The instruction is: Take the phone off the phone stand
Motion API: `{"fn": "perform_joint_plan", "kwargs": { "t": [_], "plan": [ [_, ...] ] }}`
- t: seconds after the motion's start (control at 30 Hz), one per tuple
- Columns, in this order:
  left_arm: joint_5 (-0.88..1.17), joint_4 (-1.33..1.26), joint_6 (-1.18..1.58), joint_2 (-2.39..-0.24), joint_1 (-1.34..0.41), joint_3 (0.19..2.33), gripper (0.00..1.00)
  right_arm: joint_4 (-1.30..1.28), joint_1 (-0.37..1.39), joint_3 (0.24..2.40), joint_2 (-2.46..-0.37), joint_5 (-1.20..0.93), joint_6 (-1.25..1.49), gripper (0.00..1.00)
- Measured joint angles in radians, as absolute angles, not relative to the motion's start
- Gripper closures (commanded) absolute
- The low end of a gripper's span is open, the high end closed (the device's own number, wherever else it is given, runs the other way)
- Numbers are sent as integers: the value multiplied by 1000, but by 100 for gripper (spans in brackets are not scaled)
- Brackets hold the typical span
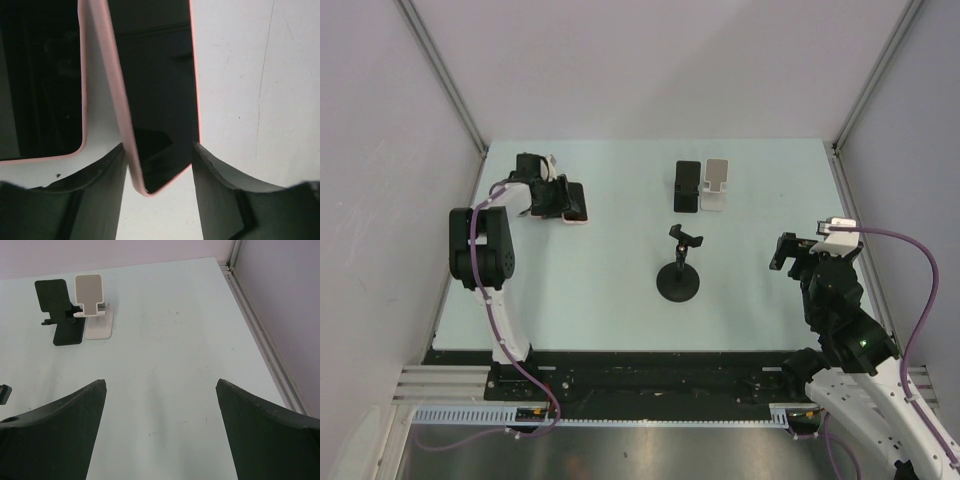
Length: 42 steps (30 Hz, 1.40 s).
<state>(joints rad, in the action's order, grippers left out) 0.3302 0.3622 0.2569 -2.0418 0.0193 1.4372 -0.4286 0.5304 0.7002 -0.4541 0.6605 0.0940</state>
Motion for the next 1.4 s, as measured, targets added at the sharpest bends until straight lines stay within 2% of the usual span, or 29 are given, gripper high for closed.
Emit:
{"fn": "perform_joint_plan", "kwargs": {
  "t": [0.07,0.1,0.2,0.73,1.27,1.4],
  "plan": [
    [308,364,251,-2041,19,1436,24,-429,529,700,-454,658,95,4],
    [296,364,246,-2040,16,1435,13,-429,528,700,-454,656,96,4],
    [258,364,239,-2033,9,1432,0,-429,528,700,-454,653,96,4],
    [-97,365,209,-1954,-179,1361,0,-429,527,700,-452,637,97,4],
    [-184,368,208,-1964,-207,1354,1,-429,526,700,-451,625,97,4],
    [-186,369,207,-1976,-207,1354,7,-429,526,700,-451,621,97,4]
  ]
}}
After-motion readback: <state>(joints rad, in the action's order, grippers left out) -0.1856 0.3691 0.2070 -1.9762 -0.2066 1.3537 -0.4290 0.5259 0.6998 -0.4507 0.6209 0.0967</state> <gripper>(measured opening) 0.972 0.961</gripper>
